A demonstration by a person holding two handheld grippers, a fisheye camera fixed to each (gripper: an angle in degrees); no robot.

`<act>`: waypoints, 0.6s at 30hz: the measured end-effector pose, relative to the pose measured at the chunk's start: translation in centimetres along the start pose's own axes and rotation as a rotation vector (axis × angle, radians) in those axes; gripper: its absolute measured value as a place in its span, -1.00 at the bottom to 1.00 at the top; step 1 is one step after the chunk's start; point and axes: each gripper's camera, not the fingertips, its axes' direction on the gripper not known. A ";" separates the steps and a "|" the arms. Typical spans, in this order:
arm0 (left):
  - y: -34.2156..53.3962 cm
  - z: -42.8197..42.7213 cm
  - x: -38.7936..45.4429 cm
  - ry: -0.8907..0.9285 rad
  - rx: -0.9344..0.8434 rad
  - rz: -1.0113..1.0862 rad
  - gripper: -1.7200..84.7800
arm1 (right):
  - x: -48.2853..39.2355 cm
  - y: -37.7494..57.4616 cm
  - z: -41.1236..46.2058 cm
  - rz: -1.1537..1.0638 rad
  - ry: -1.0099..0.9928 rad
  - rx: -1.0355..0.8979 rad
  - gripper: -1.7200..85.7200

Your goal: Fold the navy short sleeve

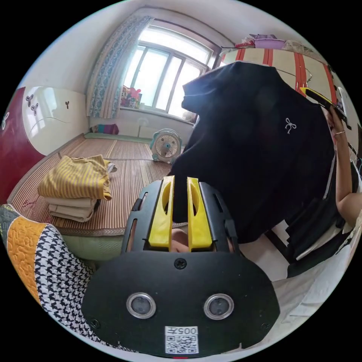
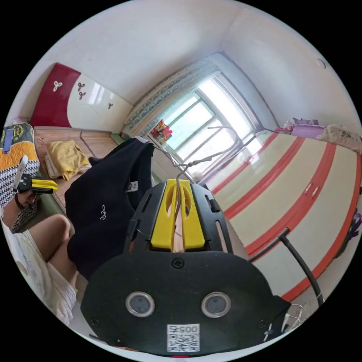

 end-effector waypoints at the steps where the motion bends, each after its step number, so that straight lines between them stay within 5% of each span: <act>1: 0.1 -0.4 -0.2 -0.006 0.009 -0.001 -0.80 | -0.7 0.5 0.9 0.005 -0.048 0.016 -1.00; 10: 1.6 -4.4 -1.0 -0.062 0.091 0.009 -0.78 | -10.0 7.0 6.8 -0.038 -0.409 0.017 -1.00; 18: 3.3 -2.4 -0.3 -0.093 -0.037 0.038 -0.78 | -18.6 15.8 12.8 0.033 -0.540 -0.174 -1.00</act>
